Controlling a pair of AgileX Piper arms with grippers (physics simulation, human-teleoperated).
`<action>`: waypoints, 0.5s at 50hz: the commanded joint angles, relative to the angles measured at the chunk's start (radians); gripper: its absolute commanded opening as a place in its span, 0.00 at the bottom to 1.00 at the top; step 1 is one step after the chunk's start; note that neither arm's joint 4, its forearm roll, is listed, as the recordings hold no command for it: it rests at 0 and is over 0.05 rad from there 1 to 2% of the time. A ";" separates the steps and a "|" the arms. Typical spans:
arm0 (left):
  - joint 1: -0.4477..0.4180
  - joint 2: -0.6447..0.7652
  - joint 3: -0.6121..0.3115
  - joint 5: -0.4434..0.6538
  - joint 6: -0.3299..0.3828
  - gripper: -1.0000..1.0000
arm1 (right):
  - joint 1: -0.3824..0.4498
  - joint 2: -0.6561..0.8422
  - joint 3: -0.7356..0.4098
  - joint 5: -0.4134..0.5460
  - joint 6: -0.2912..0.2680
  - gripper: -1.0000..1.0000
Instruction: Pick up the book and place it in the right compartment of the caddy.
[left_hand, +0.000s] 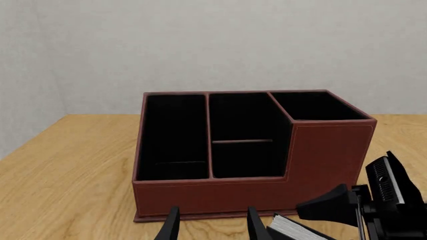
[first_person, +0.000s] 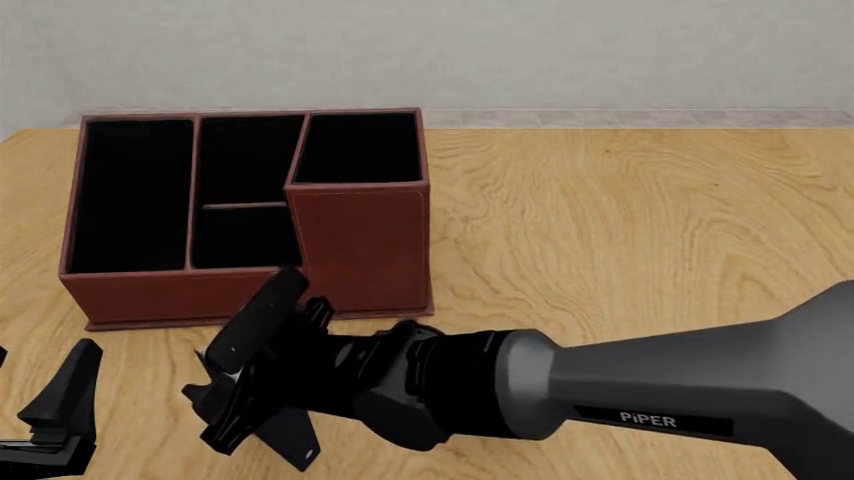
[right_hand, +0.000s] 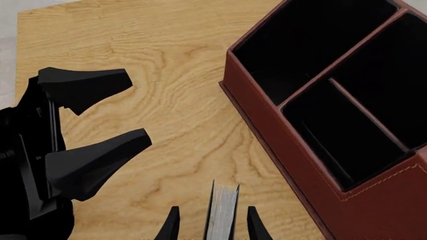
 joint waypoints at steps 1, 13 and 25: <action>0.000 0.000 0.000 0.000 0.000 1.00 | 0.006 0.021 0.001 0.002 0.032 1.00; 0.000 0.000 0.000 0.000 0.000 1.00 | 0.005 0.032 -0.004 0.016 0.043 1.00; 0.000 0.000 0.000 0.000 0.000 1.00 | -0.007 0.042 -0.012 0.022 0.038 1.00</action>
